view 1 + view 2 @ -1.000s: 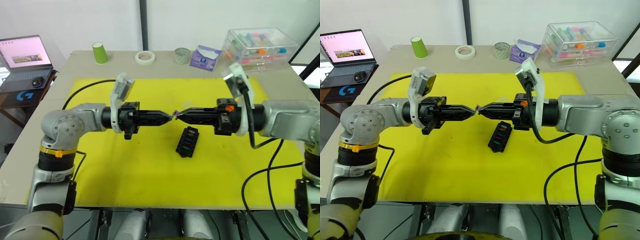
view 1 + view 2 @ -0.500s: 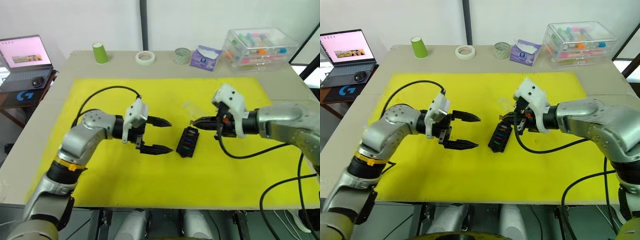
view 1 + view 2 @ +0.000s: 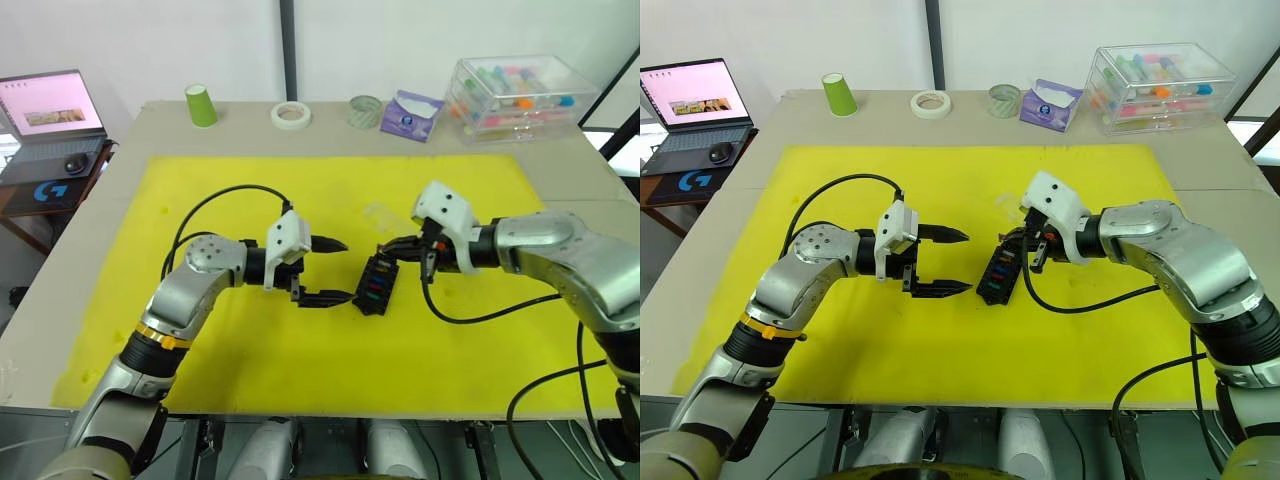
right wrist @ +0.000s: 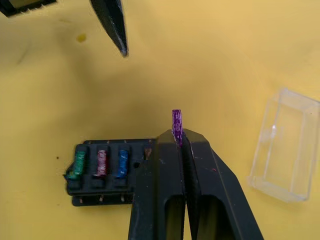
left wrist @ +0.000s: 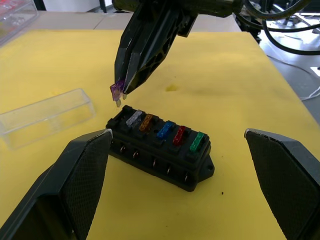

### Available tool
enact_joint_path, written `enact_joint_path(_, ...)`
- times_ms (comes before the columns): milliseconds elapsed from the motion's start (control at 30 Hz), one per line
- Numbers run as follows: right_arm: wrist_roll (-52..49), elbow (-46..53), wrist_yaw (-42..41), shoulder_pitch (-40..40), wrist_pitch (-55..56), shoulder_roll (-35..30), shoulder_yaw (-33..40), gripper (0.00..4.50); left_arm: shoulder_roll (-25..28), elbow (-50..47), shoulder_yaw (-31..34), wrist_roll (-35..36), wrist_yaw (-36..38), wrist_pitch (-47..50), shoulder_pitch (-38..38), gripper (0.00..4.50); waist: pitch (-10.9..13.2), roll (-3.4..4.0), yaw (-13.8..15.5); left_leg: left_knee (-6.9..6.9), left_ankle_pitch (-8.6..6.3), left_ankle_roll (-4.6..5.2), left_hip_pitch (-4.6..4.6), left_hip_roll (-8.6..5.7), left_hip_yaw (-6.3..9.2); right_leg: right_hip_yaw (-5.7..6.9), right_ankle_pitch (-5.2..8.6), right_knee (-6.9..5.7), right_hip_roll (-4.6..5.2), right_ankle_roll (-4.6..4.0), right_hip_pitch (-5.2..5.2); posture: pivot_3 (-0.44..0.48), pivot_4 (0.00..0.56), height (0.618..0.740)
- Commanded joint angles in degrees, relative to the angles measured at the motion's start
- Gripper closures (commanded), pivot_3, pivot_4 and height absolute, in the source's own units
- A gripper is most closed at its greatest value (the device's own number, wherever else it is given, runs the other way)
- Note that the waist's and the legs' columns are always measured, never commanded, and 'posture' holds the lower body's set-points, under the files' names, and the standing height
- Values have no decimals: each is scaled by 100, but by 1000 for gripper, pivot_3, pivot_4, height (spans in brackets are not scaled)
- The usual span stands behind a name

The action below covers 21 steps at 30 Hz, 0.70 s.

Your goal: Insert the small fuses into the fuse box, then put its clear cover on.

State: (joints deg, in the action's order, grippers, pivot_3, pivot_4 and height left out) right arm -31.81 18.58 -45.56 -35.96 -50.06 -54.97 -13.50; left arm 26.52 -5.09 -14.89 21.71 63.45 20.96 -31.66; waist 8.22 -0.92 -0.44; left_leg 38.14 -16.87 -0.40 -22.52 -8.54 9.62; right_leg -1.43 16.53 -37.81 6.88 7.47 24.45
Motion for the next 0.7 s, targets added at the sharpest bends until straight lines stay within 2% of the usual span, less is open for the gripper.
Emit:
enact_joint_path(33,224,-43,-189,-41,174,75,49,4500,-43,-83,101,15,-39,-23,-99,41,0,0,-2,0,0,0,0,0,0,0,0,0,0,0,0,0,150,740)
enact_joint_path(700,854,-399,-570,132,411,348,183,4500,-17,-76,115,19,8,13,-110,41,0,0,-5,1,0,0,0,0,1,0,0,-1,0,0,0,0,150,740)
